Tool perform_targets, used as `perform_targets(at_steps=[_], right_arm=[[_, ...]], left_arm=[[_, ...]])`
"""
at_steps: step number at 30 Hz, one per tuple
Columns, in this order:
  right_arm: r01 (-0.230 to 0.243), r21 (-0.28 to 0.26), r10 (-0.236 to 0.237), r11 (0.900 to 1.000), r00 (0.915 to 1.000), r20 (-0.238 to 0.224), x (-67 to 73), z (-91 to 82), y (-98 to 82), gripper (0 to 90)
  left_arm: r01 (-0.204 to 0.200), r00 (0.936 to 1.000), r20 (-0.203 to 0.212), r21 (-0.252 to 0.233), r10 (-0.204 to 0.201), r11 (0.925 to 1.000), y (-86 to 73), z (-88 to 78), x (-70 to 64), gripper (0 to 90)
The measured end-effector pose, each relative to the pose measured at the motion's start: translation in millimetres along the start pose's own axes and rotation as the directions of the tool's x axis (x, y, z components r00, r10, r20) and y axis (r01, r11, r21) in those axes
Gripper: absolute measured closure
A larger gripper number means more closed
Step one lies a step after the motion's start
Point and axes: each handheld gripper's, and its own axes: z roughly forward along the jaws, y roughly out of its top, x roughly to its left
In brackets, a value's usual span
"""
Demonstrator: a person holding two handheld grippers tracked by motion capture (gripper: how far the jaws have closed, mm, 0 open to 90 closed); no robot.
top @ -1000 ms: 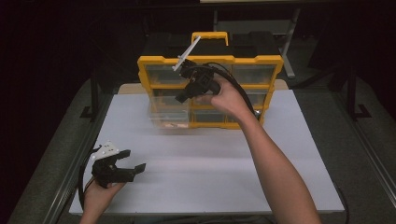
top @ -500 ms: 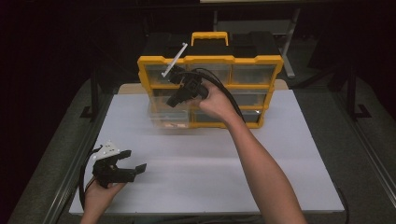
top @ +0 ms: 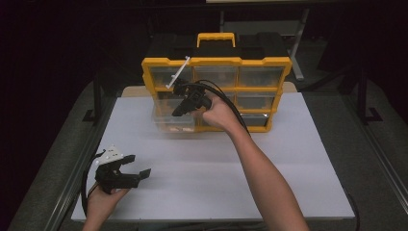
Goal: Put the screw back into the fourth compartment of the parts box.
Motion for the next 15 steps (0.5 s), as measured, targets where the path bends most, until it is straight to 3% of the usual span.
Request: perform_targets(at_steps=[2,7,15], right_arm=[[-0.002,-0.006,0.002,1.000,1.0000,0.008,-0.3,-0.4,0.4,81.3],[-0.004,-0.026,0.004,1.000,0.9999,0.014,0.8,-8.7,-0.3,80.1],[-0.002,-0.072,0.006,0.997,0.9987,0.050,4.3,-37.7,-6.3,72.3]], left_arm=[[-0.007,1.0000,0.000,-0.001,0.007,1.0000,0.2,0.1,0.7,15.6],[-0.007,1.0000,0.000,-0.003,0.007,1.0000,0.1,0.3,1.0,15.6],[0.009,1.0000,-0.001,-0.010,-0.009,0.9999,0.0,1.3,-0.9,15.6]])
